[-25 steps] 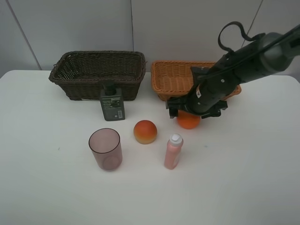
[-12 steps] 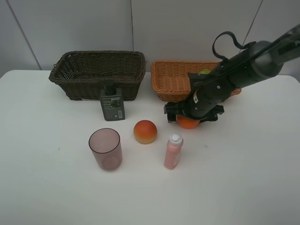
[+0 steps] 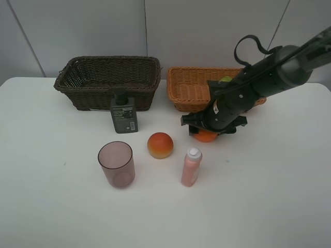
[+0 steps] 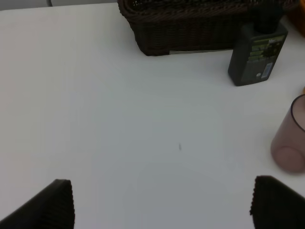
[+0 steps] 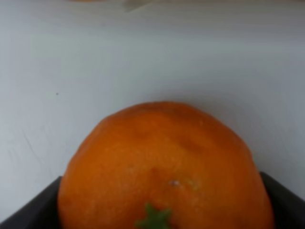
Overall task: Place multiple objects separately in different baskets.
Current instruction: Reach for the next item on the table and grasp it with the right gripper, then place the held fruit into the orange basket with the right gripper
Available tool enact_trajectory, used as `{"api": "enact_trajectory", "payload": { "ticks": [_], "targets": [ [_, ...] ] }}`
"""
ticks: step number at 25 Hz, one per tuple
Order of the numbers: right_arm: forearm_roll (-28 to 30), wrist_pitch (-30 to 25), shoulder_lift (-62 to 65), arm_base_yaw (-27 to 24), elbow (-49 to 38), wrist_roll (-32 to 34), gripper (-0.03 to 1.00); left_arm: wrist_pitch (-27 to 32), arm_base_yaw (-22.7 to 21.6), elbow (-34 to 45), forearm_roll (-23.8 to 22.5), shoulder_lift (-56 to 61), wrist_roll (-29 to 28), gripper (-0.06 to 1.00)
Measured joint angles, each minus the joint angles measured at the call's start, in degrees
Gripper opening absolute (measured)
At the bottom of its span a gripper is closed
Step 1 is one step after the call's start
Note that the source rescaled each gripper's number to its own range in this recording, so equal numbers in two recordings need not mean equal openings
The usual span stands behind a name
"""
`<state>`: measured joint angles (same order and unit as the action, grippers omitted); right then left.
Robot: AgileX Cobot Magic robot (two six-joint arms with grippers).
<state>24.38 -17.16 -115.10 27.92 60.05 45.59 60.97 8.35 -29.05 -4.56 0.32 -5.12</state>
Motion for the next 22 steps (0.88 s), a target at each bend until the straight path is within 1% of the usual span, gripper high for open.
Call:
{"api": "enact_trajectory", "payload": {
  "ticks": [10,22],
  "targets": [
    [0.07,-0.52,0.0,0.0,0.0,0.0,0.63,0.0,0.0,0.0,0.0,0.0,0.0,0.96],
    [1.45,-0.87,0.0,0.0,0.0,0.0,0.63,0.0,0.0,0.0,0.0,0.0,0.0,0.96]
  ]
}}
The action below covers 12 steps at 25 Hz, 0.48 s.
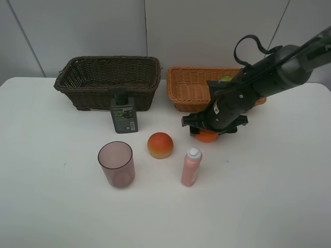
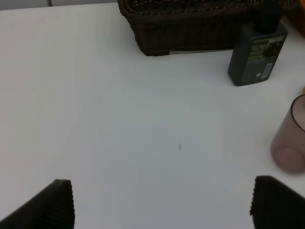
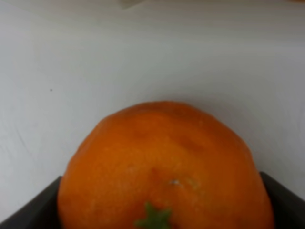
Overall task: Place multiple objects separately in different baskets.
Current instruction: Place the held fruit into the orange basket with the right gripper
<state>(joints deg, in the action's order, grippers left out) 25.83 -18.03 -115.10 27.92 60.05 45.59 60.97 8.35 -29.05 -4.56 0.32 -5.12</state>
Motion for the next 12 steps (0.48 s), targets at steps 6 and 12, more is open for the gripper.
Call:
{"api": "enact_trajectory", "payload": {
  "ticks": [6,12],
  "targets": [
    [0.16,-4.92,1.85,0.0,0.0,-0.2,0.63,0.0,0.0,0.0,0.0,0.0,0.0,0.96],
    [-1.87,-10.2,6.9,0.0,0.0,-6.17,0.63,0.0,0.0,0.0,0.0,0.0,0.0,0.96]
  ]
}}
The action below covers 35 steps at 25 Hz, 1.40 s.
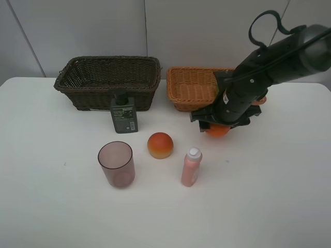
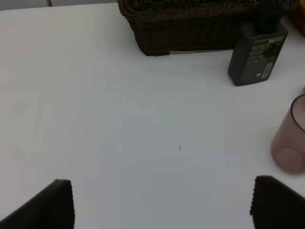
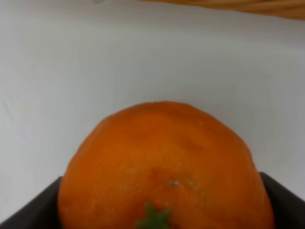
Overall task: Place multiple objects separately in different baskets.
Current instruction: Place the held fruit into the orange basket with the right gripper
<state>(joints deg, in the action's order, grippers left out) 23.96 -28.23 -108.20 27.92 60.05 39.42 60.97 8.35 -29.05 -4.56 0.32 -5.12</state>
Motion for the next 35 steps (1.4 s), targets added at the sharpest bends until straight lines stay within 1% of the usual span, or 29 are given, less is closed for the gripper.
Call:
{"api": "enact_trajectory", "payload": {
  "ticks": [4,7,10,12,15,20,24,29,31,35],
  "targets": [
    [-5.04,-3.38,2.11,0.0,0.0,-7.66,0.63,0.0,0.0,0.0,0.0,0.0,0.0,0.96],
    [-10.36,-7.02,2.54,0.0,1.71,-13.82,0.63,0.0,0.0,0.0,0.0,0.0,0.0,0.96],
    [-15.24,-12.68,2.54,0.0,5.92,-19.52,0.63,0.0,0.0,0.0,0.0,0.0,0.0,0.96],
    [-17.15,-15.67,2.54,0.0,9.62,-22.22,0.63,0.0,0.0,0.0,0.0,0.0,0.0,0.96],
    [-18.08,-17.83,2.54,-0.49,14.62,-24.49,0.63,0.0,0.0,0.0,0.0,0.0,0.0,0.96],
    [-18.01,-19.96,-0.45,-2.55,24.82,-25.14,0.63,0.0,0.0,0.0,0.0,0.0,0.0,0.96],
    [-17.94,-20.43,-6.46,-4.26,32.31,-25.15,0.63,0.0,0.0,0.0,0.0,0.0,0.0,0.96],
    [-17.61,-19.94,-13.37,-5.95,39.24,-25.33,0.63,0.0,0.0,0.0,0.0,0.0,0.0,0.96],
    [-17.5,-18.22,-15.41,-6.3,40.66,-25.33,0.63,0.0,0.0,0.0,0.0,0.0,0.0,0.96],
    [-16.64,-12.75,-18.74,-6.64,41.08,-25.33,0.63,0.0,0.0,0.0,0.0,0.0,0.0,0.96]
  ]
}}
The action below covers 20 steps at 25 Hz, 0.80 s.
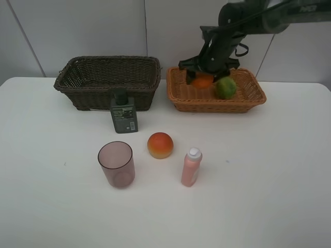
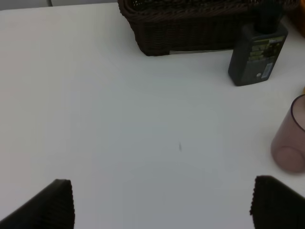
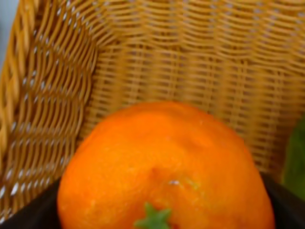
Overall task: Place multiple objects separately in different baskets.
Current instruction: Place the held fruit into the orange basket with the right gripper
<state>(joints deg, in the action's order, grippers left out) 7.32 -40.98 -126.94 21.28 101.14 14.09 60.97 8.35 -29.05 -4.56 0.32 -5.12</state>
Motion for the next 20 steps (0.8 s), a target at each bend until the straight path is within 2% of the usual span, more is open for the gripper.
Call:
{"api": "enact_trajectory", "payload": {
  "ticks": [9,13,15,20],
  "targets": [
    [0.6,4.68,-3.61,0.0,0.0,0.0,0.64,0.0,0.0,0.0,0.0,0.0,0.0,0.96],
    [0.67,5.72,-3.61,0.0,0.18,0.0,0.91,0.0,0.0,0.0,0.0,0.0,0.0,0.96],
    [0.67,5.72,-3.61,0.0,0.18,0.0,0.96,0.0,0.0,0.0,0.0,0.0,0.0,0.96],
    [0.62,4.31,-2.87,0.0,0.18,0.0,0.98,0.0,0.0,0.0,0.0,0.0,0.0,0.96]
  ]
}}
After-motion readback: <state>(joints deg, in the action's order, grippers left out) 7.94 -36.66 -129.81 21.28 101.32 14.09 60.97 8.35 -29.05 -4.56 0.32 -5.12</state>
